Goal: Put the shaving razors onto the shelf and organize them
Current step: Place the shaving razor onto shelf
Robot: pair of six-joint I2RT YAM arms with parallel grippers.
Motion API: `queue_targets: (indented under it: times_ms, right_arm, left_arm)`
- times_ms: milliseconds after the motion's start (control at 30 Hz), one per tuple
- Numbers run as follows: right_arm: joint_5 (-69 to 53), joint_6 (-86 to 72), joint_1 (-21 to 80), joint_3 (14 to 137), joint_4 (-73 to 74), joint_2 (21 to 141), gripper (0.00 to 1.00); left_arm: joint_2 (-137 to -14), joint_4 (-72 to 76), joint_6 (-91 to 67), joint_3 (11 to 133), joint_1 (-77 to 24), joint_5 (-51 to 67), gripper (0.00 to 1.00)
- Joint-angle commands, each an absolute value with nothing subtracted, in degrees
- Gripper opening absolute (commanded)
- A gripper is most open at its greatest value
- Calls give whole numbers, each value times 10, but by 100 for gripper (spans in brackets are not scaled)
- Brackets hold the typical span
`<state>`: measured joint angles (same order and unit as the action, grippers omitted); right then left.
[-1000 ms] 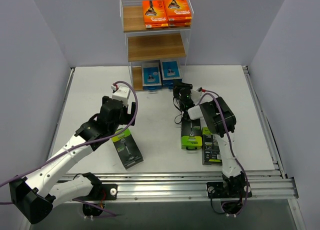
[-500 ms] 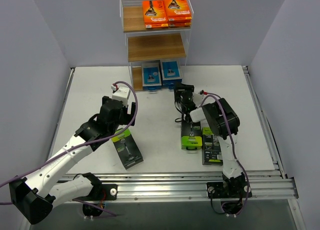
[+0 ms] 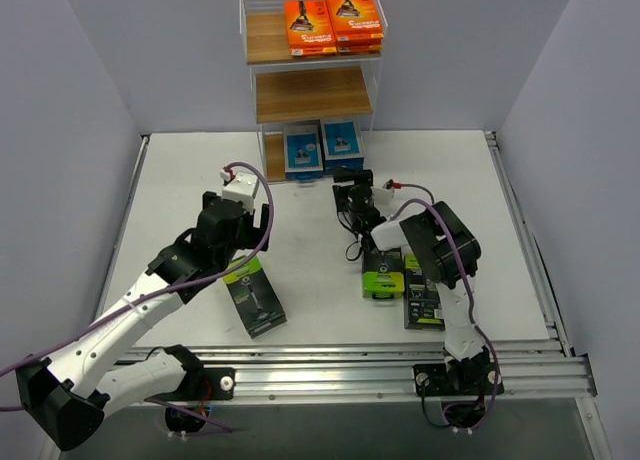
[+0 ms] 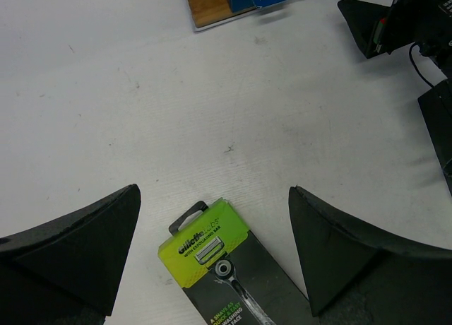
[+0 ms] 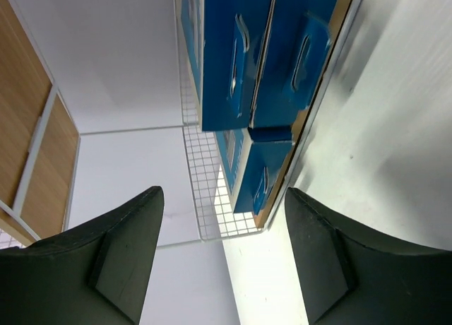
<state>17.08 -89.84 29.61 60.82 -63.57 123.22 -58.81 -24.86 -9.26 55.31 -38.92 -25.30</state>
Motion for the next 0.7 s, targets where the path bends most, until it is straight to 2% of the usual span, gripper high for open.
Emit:
queue_targets:
  times_ms: [0,667]
  right_arm:
    - [176,-884,308,652,-626,1244,65]
    - [178,-865,321,793,-548,1326,65]
  left_arm:
    - [-576,-233,-84,570,-391,-260,95]
    - [-567,-229,-82,569,-390,-256,95]
